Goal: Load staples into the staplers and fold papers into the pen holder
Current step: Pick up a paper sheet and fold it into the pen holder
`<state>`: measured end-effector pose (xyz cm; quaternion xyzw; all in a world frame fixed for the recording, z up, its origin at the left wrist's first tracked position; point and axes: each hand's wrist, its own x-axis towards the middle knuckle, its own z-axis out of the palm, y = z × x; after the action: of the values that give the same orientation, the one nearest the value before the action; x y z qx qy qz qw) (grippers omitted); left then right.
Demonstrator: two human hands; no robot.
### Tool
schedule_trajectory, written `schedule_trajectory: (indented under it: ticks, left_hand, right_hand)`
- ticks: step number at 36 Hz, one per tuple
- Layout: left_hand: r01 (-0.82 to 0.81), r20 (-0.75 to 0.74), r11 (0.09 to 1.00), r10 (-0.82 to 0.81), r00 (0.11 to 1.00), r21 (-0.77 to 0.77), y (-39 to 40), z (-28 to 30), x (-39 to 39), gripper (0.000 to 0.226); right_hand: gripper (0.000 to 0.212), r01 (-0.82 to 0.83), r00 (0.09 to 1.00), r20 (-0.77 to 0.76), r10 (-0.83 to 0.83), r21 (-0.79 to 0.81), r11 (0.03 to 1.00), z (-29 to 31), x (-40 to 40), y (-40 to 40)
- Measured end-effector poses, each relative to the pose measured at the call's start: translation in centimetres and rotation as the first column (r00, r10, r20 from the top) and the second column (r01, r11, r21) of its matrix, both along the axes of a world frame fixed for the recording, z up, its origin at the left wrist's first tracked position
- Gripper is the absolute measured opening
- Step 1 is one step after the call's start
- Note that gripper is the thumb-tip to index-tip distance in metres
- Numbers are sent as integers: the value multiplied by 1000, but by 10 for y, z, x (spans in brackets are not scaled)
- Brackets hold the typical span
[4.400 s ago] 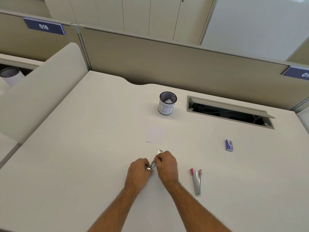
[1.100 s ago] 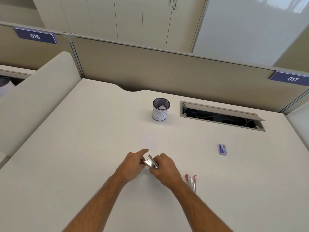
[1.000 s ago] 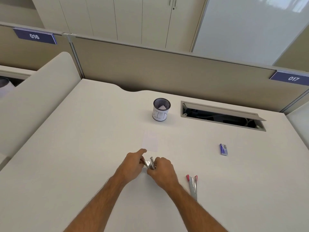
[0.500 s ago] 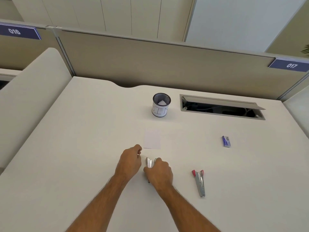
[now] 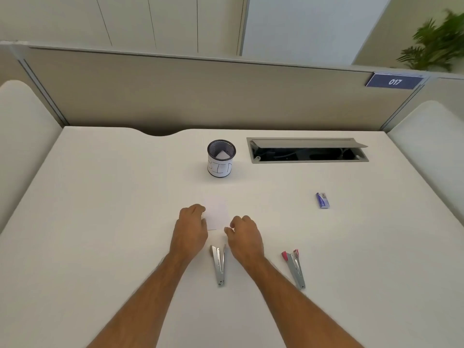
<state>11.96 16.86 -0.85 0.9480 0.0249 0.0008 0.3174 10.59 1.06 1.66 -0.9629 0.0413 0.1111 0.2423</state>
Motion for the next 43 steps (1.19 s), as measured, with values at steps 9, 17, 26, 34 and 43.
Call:
schedule_trajectory:
  ticks: [9, 17, 26, 34, 43]
  left_hand:
    - [60, -67, 997, -56, 996, 56, -1, -7, 32, 48]
    - [-138, -129, 988, 128, 983, -74, -4, -9, 64, 40]
    - [-258, -166, 957, 235, 958, -130, -1, -18, 88, 29]
    - [-282, -181, 953, 259, 949, -110, 0, -22, 99, 9]
    - [-259, -185, 964, 244, 952, -65, -2, -22, 99, 9]
  right_hand:
    - [42, 110, 988, -102, -114, -48, 993, 1, 28, -7]
    - [54, 232, 953, -197, -231, -21, 973, 2, 35, -8]
    - [53, 225, 949, -214, -232, -58, 973, 2, 41, -6]
    - [49, 202, 956, -201, -213, -74, 977, 1, 42, -6]
    - [46, 190, 958, -202, -202, -76, 979, 2, 41, -5]
